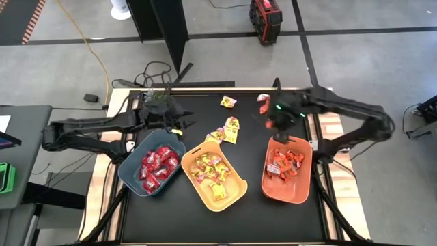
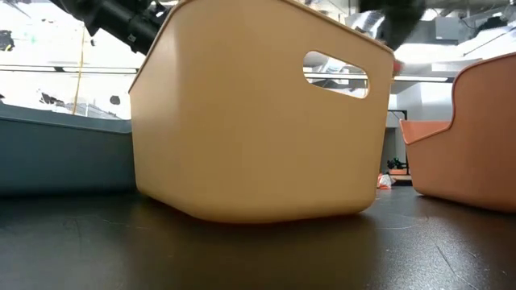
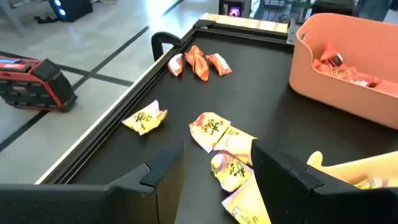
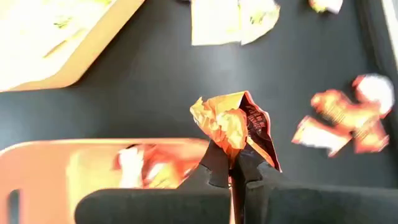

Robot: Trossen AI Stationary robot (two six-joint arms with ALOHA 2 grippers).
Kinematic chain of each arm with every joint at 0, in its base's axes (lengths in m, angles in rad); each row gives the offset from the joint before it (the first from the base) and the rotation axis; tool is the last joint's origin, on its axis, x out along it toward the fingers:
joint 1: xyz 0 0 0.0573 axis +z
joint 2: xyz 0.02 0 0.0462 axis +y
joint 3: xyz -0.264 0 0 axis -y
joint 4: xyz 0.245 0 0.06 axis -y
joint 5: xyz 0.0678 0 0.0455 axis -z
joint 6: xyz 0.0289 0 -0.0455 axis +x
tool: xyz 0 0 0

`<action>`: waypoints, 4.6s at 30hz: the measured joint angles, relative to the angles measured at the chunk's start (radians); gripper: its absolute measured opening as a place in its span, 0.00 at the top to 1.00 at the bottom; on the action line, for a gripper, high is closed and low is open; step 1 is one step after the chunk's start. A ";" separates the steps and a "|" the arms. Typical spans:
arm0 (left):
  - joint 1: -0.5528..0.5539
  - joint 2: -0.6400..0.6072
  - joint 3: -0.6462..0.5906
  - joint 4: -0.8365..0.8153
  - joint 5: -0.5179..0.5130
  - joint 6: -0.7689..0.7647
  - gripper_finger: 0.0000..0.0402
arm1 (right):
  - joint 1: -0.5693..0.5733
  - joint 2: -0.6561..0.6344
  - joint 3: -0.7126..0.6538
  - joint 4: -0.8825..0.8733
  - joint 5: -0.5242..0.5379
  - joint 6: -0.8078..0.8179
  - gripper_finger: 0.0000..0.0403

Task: Sort candy
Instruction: Put the orange chocolate into the orange bin, then put the yellow candy into the yellow bin

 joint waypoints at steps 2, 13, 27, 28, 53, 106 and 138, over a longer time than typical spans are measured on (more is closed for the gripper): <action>0.000 0.019 0.000 0.033 0.000 -0.007 0.56 | 0.063 -0.059 -0.072 -0.004 0.001 0.106 1.00; 0.000 0.029 0.000 0.083 0.002 -0.092 0.56 | 0.341 -0.107 -0.336 0.025 -0.034 0.495 0.94; 0.007 0.078 0.131 0.008 -0.036 -0.176 0.32 | 0.421 0.007 -0.367 0.130 0.025 0.440 0.32; 0.021 0.102 0.169 -0.048 -0.031 -0.178 0.31 | 0.426 -0.007 -0.367 0.148 0.044 0.437 0.31; 0.307 1.202 1.495 -0.913 0.249 -0.219 0.28 | 0.560 -0.192 -0.366 0.489 0.734 0.195 0.29; 0.196 0.971 1.501 -0.979 0.038 -0.038 0.37 | 0.191 -0.039 -0.329 0.842 0.506 -0.261 0.29; -0.089 0.520 1.502 -1.171 -0.148 0.075 0.37 | -0.408 0.965 0.471 0.421 -0.050 -0.609 0.29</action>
